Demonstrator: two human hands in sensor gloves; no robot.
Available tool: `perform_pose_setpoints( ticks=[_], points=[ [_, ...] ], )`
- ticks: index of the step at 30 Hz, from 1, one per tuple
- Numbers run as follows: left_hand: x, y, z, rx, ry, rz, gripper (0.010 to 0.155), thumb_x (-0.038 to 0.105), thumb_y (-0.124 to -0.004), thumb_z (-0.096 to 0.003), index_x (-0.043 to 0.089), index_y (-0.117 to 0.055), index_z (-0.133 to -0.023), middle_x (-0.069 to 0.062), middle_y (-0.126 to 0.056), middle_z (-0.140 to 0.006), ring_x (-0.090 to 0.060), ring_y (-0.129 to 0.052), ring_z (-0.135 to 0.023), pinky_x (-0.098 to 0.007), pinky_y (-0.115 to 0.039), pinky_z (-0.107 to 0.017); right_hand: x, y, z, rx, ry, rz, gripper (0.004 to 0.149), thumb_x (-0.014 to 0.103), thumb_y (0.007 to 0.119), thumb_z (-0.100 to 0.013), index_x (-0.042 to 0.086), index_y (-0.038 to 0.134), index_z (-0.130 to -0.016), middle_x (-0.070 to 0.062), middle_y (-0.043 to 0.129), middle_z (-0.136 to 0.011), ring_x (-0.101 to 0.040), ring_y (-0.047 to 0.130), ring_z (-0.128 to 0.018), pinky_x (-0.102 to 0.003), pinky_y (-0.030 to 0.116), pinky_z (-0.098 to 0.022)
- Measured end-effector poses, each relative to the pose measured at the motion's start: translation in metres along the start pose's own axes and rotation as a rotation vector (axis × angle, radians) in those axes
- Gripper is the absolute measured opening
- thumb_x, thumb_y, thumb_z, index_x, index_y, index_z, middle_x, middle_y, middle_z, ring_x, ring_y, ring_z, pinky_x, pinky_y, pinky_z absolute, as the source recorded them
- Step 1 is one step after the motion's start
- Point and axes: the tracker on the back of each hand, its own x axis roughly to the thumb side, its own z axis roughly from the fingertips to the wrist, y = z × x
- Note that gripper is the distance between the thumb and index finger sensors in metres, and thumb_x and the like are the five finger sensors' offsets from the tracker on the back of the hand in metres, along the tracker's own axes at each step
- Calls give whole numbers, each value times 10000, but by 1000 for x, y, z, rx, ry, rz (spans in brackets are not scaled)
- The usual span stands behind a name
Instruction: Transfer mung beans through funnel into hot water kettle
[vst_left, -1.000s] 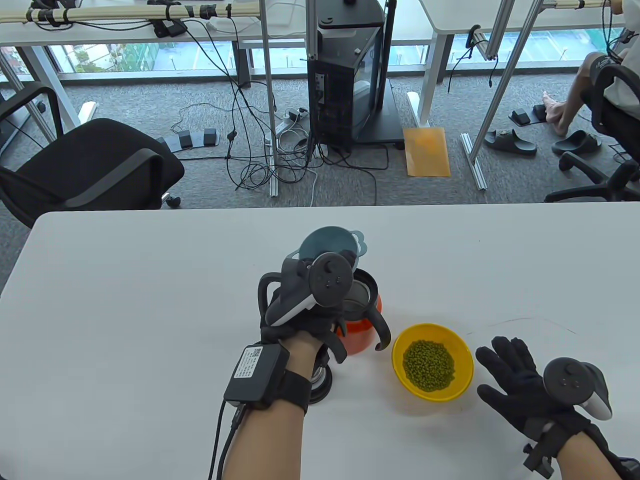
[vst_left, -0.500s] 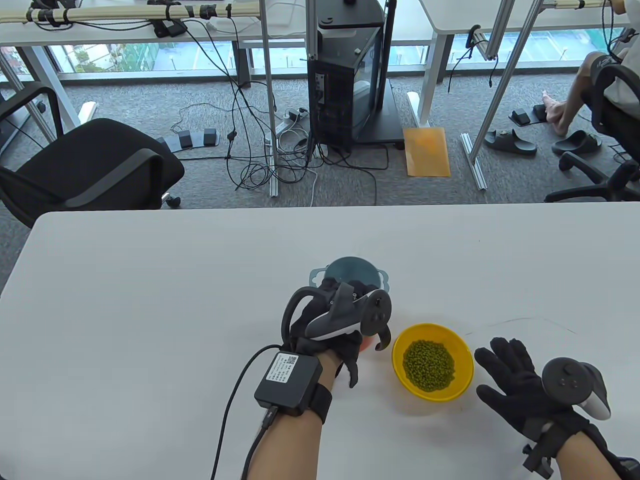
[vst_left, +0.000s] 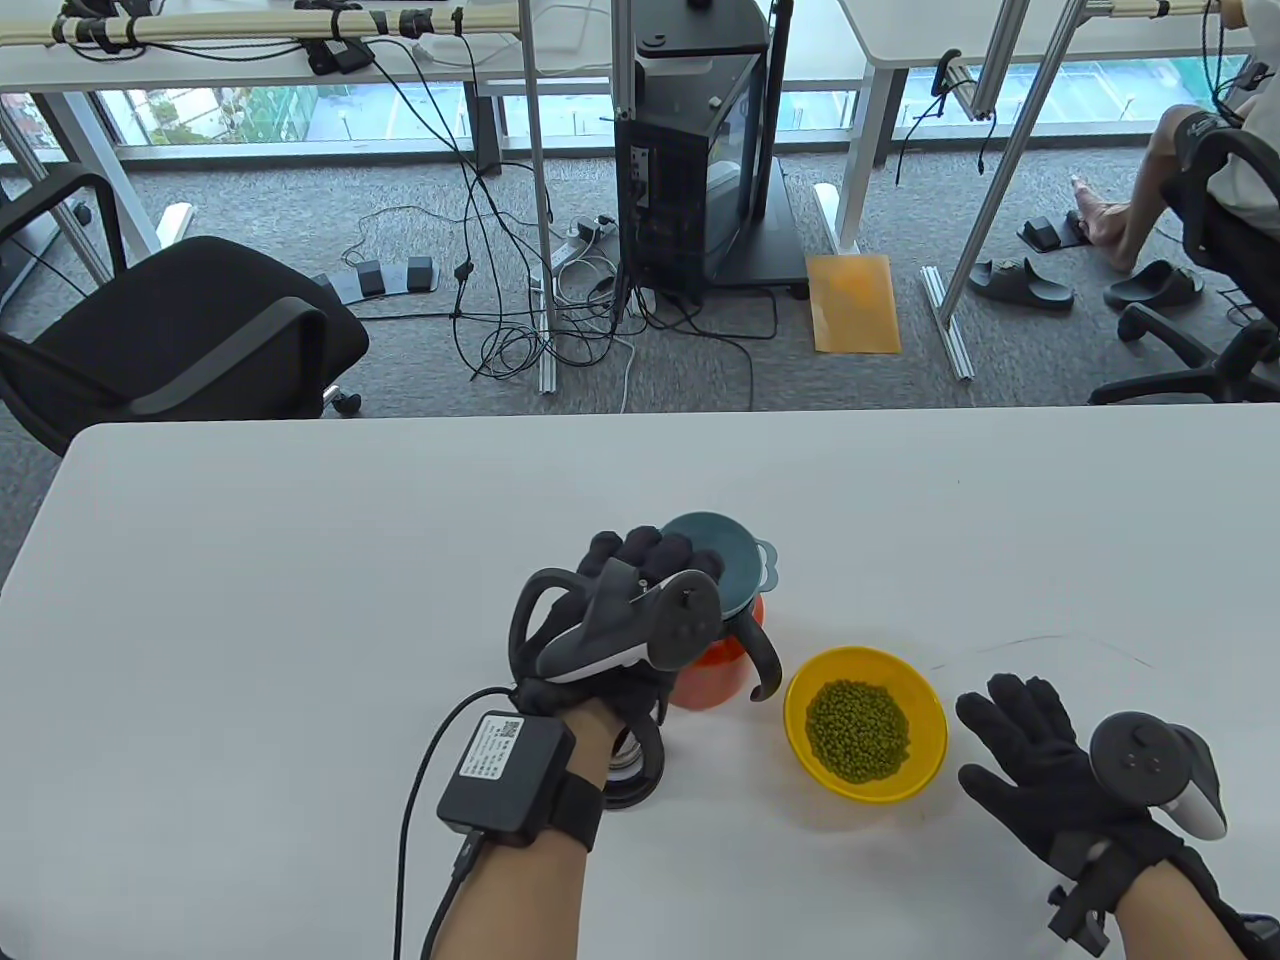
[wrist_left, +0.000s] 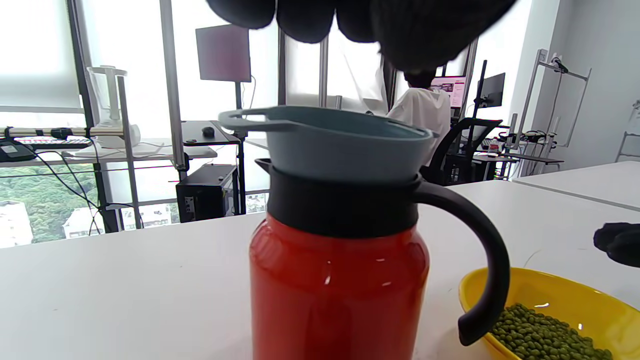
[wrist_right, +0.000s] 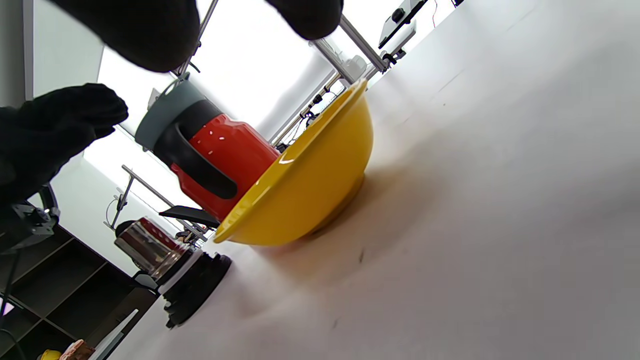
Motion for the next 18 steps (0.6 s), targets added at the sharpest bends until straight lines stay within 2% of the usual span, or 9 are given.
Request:
perform_pose_setpoints(
  ticks=[4, 12, 18],
  points=[
    [-34, -5, 20, -43, 137, 30, 680, 459, -705, -478, 296, -411, -1069, -46, -287, -1161, -383, -220, -1075, -642, -240, -756, -1, 0, 0, 0, 13, 2, 860, 548, 673, -533, 5, 359, -1122, -314, 58, -1065, -573, -94, -861, -774, 90, -536],
    [-84, -40, 62, -49, 301, 95, 667, 443, -693, -483, 298, -415, -1073, -46, -238, -1164, -389, -174, -1071, -657, -199, -743, -3, 2, -1, 3, 36, 4, 857, 545, 672, -534, 4, 361, -1122, -316, 60, -1065, -574, -93, -861, -774, 91, -536],
    [-103, -90, 79, -88, 353, 190, 677, 455, -702, -485, 309, -406, -1076, -44, -177, -1163, -386, -127, -1063, -664, -163, -731, -5, 4, -3, 16, 51, 11, 858, 546, 670, -535, 6, 354, -1122, -316, 60, -1065, -574, -94, -860, -773, 91, -536]
  ],
)
